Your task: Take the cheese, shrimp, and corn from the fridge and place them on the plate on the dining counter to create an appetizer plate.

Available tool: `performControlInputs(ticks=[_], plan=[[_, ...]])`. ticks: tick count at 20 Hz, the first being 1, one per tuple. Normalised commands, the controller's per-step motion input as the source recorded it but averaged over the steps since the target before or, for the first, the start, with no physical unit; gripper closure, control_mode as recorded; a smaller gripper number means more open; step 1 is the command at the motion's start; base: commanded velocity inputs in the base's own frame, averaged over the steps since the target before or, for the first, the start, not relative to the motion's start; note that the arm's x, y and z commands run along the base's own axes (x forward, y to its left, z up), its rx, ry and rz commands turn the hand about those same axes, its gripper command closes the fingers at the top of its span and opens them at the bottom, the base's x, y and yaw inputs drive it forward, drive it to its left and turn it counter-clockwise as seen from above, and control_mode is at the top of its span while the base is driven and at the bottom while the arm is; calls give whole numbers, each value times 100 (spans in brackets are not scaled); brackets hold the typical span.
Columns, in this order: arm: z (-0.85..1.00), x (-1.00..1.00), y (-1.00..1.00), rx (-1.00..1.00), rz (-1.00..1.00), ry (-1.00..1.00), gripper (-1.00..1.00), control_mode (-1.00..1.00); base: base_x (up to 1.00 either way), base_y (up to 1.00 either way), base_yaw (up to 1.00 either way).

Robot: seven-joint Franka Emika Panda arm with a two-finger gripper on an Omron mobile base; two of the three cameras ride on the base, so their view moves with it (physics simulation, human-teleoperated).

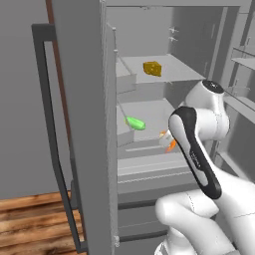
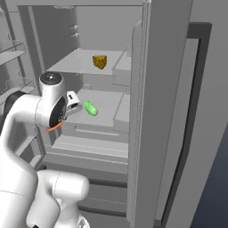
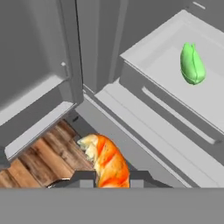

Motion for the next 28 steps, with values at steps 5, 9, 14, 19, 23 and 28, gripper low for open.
performControlInputs(ticks=[5, 9, 14, 19, 23, 28], plan=[[-6, 0, 0, 0, -2, 7, 100, 100, -25, 0, -1], [0, 0, 0, 0, 0, 0, 100, 100, -99, 12, -2], [0, 0, 0, 0, 0, 0, 100, 100, -100, 54, 18], [0, 0, 0, 0, 0, 0, 100, 100, -51, 65, 88], [0, 0, 0, 0, 0, 0, 100, 100, -23, 58, 93], [0, 0, 0, 0, 0, 0, 100, 100, 0, 56, 80]])
